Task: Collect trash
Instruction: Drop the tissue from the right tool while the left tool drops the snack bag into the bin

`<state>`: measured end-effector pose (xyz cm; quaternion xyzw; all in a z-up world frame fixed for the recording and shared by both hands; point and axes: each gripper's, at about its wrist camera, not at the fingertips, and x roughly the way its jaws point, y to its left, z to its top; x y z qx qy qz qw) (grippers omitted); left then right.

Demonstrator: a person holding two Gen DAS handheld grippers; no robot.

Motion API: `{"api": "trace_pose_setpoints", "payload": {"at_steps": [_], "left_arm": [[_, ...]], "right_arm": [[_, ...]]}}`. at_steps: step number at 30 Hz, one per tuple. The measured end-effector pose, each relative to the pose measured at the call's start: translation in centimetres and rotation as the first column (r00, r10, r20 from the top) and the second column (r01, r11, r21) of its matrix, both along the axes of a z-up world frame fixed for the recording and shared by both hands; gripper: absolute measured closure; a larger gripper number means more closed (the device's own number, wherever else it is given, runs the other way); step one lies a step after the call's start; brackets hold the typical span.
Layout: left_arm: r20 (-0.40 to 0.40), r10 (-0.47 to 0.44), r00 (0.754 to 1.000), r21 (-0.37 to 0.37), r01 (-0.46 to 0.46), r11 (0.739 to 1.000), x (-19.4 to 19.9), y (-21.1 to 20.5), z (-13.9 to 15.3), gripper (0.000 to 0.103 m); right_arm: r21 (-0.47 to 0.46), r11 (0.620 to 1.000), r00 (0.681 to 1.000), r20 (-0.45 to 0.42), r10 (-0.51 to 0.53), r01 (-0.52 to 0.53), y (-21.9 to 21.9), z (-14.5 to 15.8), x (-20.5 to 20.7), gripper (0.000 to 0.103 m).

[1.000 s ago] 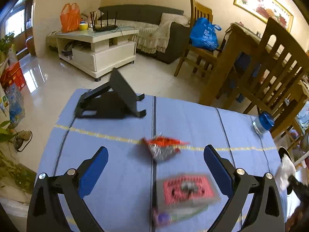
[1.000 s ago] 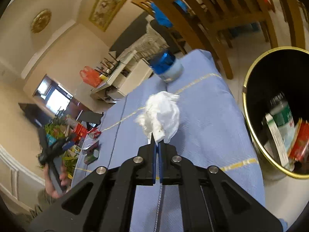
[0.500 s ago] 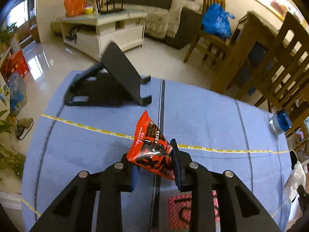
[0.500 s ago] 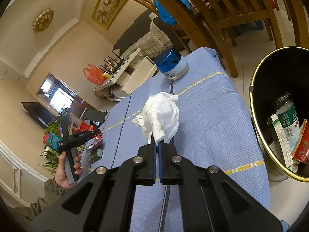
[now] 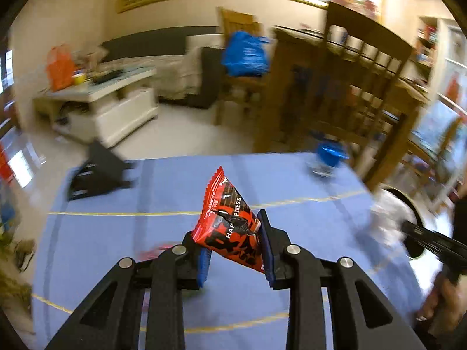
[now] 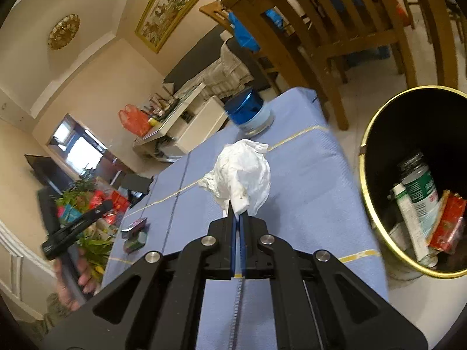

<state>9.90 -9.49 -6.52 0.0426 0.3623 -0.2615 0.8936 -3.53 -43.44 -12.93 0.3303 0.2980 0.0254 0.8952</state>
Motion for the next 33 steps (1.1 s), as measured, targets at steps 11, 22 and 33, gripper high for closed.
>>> {"api": "trace_pose_setpoints", "payload": {"at_steps": [11, 22, 33], "left_arm": [[-0.003, -0.299, 0.954, 0.079, 0.298, 0.951, -7.8, -14.8, -1.1, 0.075], [0.037, -0.433, 0.9, 0.114, 0.427, 0.897, -11.4, -23.6, -0.6, 0.075], [0.021, -0.481, 0.876, 0.162, 0.472, 0.867, -12.7, -28.7, -2.3, 0.075]], "right_arm": [[-0.213, 0.944, 0.965, -0.004, -0.261, 0.254, -4.7, 2.3, -3.3, 0.101], [-0.265, 0.838, 0.858, -0.063, -0.509, 0.477, -10.9, 0.3, -6.3, 0.099], [-0.168, 0.795, 0.802, -0.04, -0.596, 0.582, -12.8, -0.1, -8.9, 0.041]]}}
